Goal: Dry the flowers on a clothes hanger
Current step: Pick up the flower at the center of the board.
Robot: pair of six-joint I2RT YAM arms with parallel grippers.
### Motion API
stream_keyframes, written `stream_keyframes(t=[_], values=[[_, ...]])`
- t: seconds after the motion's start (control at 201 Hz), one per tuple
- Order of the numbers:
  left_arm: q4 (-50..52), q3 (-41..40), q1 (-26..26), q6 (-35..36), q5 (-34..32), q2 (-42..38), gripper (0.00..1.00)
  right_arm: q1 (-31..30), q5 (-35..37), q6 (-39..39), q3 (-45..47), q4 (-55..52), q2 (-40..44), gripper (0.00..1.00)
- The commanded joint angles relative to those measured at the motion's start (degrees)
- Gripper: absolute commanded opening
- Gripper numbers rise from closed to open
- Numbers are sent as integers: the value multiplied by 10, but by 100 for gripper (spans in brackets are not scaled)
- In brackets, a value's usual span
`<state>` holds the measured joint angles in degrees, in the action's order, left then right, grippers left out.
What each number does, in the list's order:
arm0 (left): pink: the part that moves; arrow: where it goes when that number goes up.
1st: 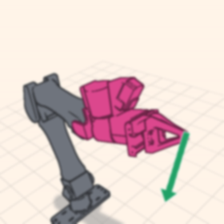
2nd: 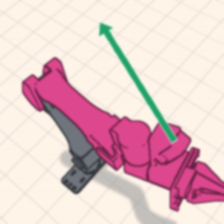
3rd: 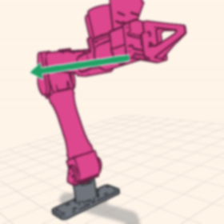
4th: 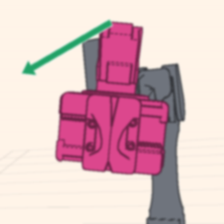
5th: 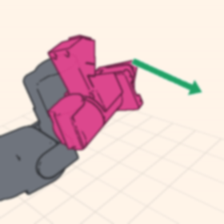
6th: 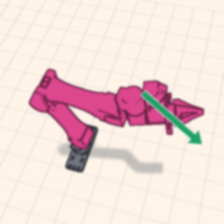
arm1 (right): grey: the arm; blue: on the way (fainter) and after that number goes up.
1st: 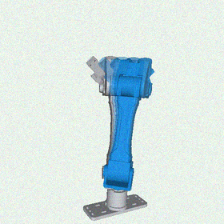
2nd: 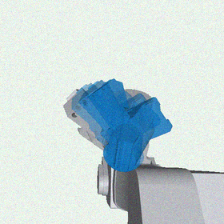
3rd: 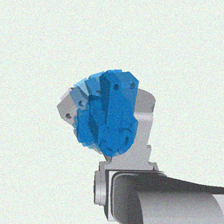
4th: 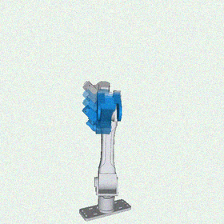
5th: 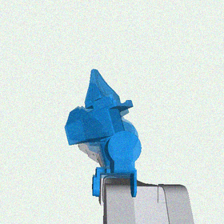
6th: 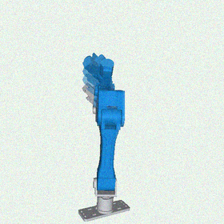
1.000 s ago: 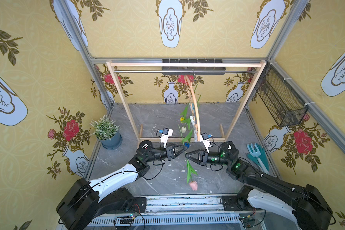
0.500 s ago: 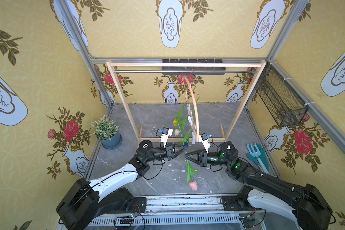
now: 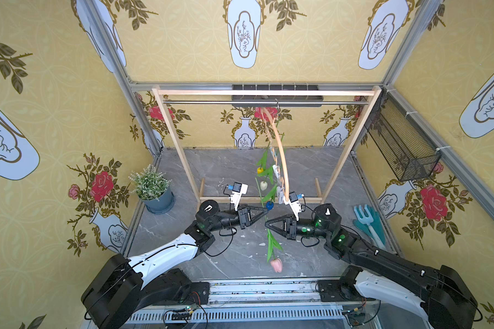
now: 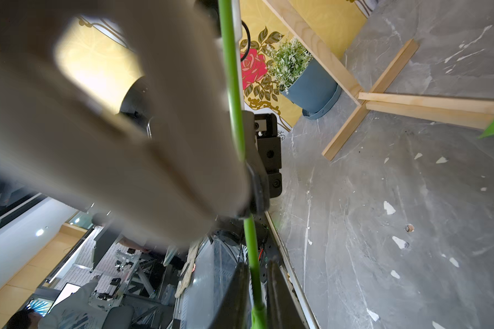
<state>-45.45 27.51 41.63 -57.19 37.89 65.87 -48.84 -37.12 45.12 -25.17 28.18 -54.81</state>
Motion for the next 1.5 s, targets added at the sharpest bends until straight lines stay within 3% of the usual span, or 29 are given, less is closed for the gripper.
stream_keyframes(t=[0.0, 0.134, 0.348, 0.657, 0.762, 0.891, 1.145, 1.349, 1.494], values=[[-20, 1, 0, 10, 3, 2, 0, 0, 9, -8, -1, -7, 8, 16], [-17, 3, 0, 12, 3, 3, 0, 0, 10, -7, -3, -12, 10, 18], [-17, 4, 0, 12, 2, 3, 0, -7, 10, -11, -5, -11, 4, 4], [-17, 4, 0, 14, 4, 9, 0, -7, 15, -14, -9, -10, 4, 0], [26, 17, -1, 37, -11, -5, 26, -7, 19, -15, -7, -13, 4, 0], [130, 48, -7, 89, -56, -39, 46, -7, 33, -20, -7, -35, 9, 0], [311, 100, -10, 200, -196, -97, 57, -9, 87, -33, 0, -123, 44, 0], [326, 121, -17, 246, -173, -117, 43, -8, 173, -32, 9, -252, 105, 0], [321, 132, -18, 266, -143, -113, 42, -9, 224, -32, 11, -337, 179, 0]])
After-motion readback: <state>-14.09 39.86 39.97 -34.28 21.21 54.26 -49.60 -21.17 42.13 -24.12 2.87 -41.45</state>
